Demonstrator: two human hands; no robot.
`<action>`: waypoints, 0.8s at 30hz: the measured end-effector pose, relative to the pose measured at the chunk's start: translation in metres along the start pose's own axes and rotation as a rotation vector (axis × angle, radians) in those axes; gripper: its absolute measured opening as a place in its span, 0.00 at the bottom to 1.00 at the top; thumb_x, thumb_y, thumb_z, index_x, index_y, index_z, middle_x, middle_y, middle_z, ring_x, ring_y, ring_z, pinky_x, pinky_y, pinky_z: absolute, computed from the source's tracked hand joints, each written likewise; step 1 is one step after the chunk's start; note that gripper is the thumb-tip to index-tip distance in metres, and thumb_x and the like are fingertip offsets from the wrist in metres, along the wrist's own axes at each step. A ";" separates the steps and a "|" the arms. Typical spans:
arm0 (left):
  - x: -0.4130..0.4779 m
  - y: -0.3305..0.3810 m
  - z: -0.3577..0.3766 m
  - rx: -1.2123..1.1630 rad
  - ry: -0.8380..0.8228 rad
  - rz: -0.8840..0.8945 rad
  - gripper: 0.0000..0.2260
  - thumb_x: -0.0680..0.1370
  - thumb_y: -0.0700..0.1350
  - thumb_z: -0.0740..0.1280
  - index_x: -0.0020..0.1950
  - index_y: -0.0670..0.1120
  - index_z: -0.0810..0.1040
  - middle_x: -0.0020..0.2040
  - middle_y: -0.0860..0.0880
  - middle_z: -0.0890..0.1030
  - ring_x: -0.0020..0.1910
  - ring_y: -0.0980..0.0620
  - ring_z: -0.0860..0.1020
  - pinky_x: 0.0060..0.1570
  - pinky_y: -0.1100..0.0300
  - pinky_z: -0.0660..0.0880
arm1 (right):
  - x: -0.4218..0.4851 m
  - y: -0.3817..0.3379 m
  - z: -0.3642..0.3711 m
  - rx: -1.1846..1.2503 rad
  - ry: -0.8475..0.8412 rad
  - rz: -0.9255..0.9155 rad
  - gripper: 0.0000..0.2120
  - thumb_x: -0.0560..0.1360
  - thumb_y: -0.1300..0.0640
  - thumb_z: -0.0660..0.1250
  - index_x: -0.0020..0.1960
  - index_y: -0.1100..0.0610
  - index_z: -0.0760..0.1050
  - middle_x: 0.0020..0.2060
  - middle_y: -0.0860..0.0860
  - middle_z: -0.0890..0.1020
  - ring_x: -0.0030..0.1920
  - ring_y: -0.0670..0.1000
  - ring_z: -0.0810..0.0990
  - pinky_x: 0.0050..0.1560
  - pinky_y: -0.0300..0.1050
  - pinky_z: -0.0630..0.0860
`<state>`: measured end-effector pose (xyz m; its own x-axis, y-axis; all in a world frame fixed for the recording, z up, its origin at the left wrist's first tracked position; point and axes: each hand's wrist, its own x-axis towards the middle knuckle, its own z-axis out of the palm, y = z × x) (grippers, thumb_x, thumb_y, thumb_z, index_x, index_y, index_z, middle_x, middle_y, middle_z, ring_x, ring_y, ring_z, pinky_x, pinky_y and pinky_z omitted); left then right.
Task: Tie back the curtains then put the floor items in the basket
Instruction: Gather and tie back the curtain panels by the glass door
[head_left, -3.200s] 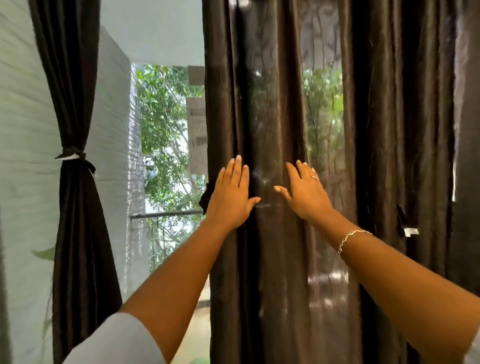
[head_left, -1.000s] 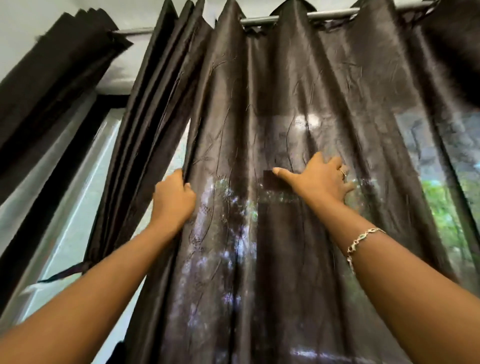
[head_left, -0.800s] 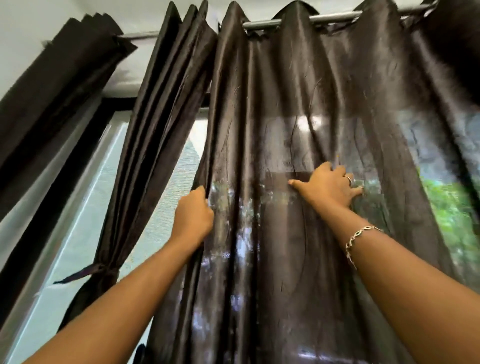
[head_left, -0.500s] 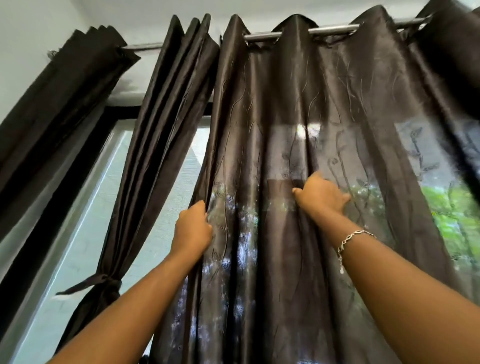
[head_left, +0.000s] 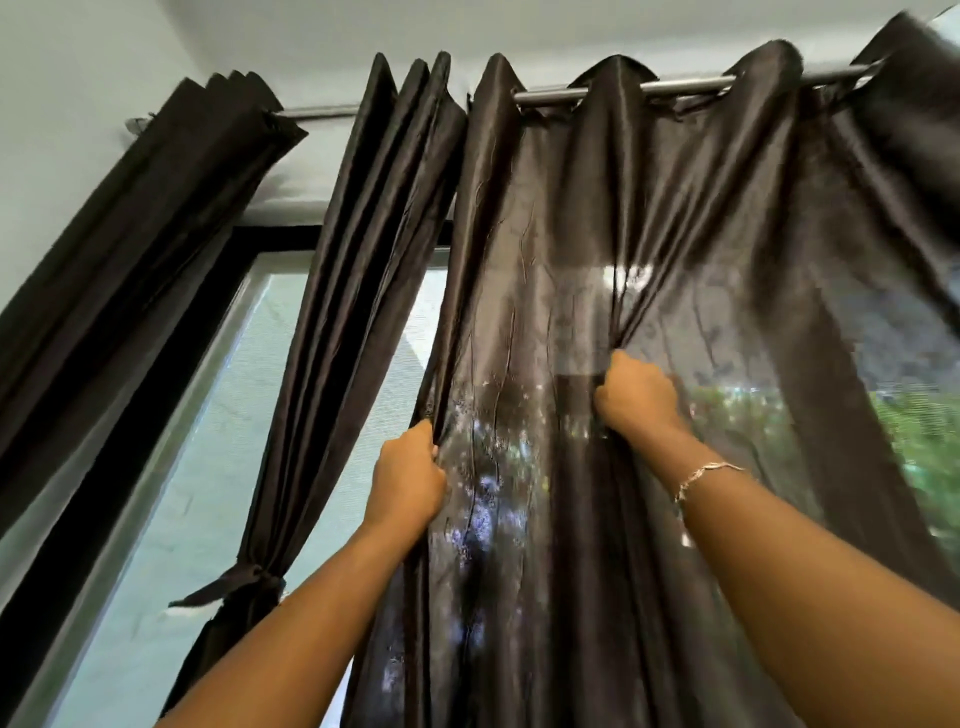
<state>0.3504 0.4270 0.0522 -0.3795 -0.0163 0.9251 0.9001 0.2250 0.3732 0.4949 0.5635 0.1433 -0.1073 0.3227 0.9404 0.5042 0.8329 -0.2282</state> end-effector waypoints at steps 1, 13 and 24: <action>0.001 0.000 -0.001 -0.006 -0.006 -0.004 0.17 0.78 0.34 0.56 0.32 0.48 0.57 0.33 0.49 0.65 0.31 0.50 0.65 0.30 0.56 0.55 | 0.001 -0.011 0.002 0.005 -0.008 -0.029 0.16 0.76 0.64 0.55 0.64 0.66 0.65 0.59 0.66 0.75 0.60 0.65 0.73 0.58 0.55 0.70; 0.018 -0.005 -0.041 -0.123 0.066 0.066 0.08 0.77 0.35 0.58 0.51 0.37 0.76 0.48 0.35 0.79 0.51 0.37 0.76 0.40 0.53 0.65 | -0.009 -0.151 0.012 0.453 -0.238 -0.277 0.19 0.78 0.59 0.55 0.66 0.65 0.66 0.65 0.64 0.72 0.65 0.63 0.70 0.60 0.51 0.69; -0.006 0.038 -0.028 -0.188 -0.005 0.013 0.19 0.75 0.59 0.63 0.40 0.43 0.74 0.40 0.42 0.78 0.46 0.41 0.78 0.36 0.56 0.65 | -0.008 -0.058 -0.018 0.331 -0.122 -0.292 0.18 0.80 0.49 0.55 0.58 0.63 0.71 0.58 0.64 0.77 0.60 0.63 0.74 0.55 0.50 0.71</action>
<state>0.3934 0.4085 0.0627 -0.3681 -0.0095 0.9298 0.9290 0.0386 0.3681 0.4822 0.5040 0.1537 -0.3147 0.0872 0.9452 0.1390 0.9893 -0.0450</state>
